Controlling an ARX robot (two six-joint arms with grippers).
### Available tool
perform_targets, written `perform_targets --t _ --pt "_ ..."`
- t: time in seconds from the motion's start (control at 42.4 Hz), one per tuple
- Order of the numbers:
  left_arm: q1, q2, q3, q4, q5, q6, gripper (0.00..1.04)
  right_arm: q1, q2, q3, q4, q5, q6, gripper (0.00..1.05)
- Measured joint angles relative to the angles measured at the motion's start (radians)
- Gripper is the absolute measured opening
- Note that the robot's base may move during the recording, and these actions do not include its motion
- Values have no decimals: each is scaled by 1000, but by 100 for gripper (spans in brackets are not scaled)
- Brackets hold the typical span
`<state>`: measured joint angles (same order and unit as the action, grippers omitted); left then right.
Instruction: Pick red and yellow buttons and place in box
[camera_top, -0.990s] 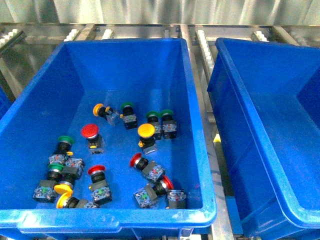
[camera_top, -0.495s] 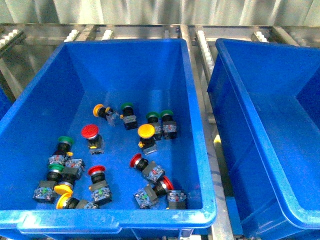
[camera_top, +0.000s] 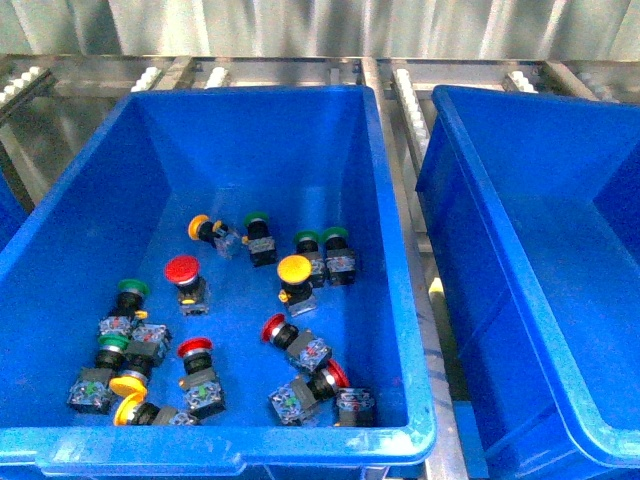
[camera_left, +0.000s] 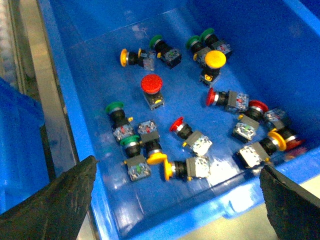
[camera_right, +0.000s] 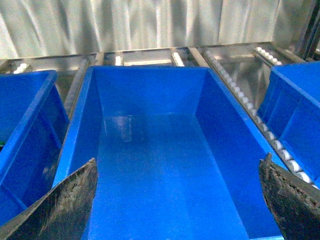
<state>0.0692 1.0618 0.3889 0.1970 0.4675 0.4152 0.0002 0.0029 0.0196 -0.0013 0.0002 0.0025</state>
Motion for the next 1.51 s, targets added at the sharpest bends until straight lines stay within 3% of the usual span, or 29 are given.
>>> perform_targets --t 0.306,0.566,0.801,1.508 --pt "-211 465 242 74 -124 146 97 0 0 0 0 0 0 98" --pt "-311 653 433 32 -167 209 97 0 0 0 0 0 0 98" --pt "-363 857 628 32 -200 197 97 0 0 0 0 0 0 98" --pt "-431 1198 887 71 -217 141 97 0 0 0 0 0 0 98"
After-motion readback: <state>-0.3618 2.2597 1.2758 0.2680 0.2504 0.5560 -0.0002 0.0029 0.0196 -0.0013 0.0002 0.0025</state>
